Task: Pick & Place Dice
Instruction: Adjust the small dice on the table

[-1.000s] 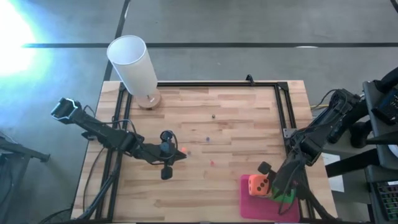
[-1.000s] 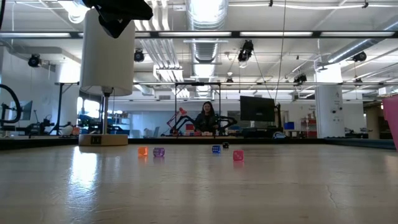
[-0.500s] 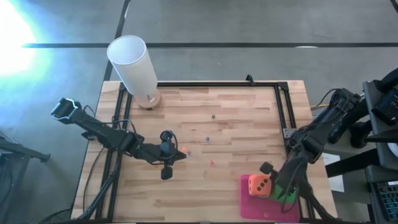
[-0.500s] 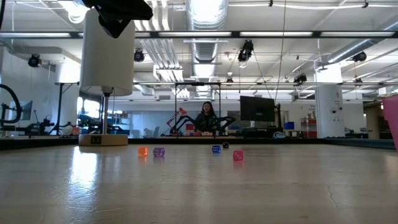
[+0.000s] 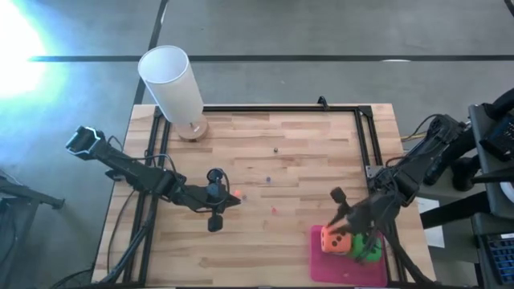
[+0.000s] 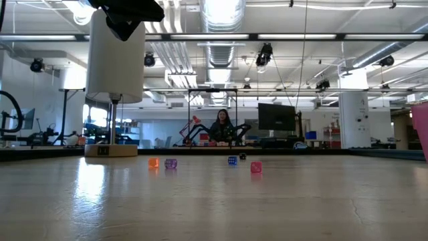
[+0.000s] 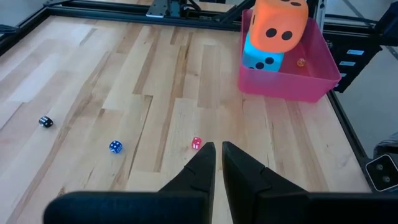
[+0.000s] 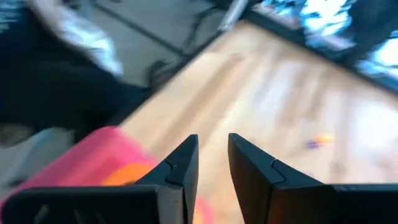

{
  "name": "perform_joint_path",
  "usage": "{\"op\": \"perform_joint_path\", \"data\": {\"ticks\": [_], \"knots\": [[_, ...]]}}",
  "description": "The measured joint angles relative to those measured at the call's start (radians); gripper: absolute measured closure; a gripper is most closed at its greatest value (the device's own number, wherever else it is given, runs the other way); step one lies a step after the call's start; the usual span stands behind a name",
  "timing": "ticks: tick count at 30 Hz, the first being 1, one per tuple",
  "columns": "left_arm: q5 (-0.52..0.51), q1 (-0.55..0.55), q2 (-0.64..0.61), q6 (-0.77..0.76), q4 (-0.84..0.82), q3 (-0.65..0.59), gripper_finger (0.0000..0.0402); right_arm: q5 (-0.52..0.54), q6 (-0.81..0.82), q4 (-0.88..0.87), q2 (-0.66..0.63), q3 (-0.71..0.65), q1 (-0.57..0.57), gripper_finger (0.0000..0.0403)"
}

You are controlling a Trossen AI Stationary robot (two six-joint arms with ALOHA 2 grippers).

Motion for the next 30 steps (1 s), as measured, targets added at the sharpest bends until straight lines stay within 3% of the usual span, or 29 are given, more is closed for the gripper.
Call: {"op": "perform_joint_path", "data": {"ticks": [4, 21, 30], "knots": [[0.000, 0.000, 0.000, 0.000, 0.000, 0.000, 0.0366, 0.074, -0.028, 0.049, 0.000, -0.003, -0.059, 0.0336], [0.001, 0.003, 0.000, 0.028, 0.003, 0.000, 0.0366, 0.076, 0.044, 0.152, 0.073, -0.044, -0.250, 0.0394], [-0.011, 0.003, 0.021, -0.141, -0.248, 0.000, 0.0366, 0.074, 0.025, 0.270, 0.187, -0.050, -0.322, 0.0394]]}}
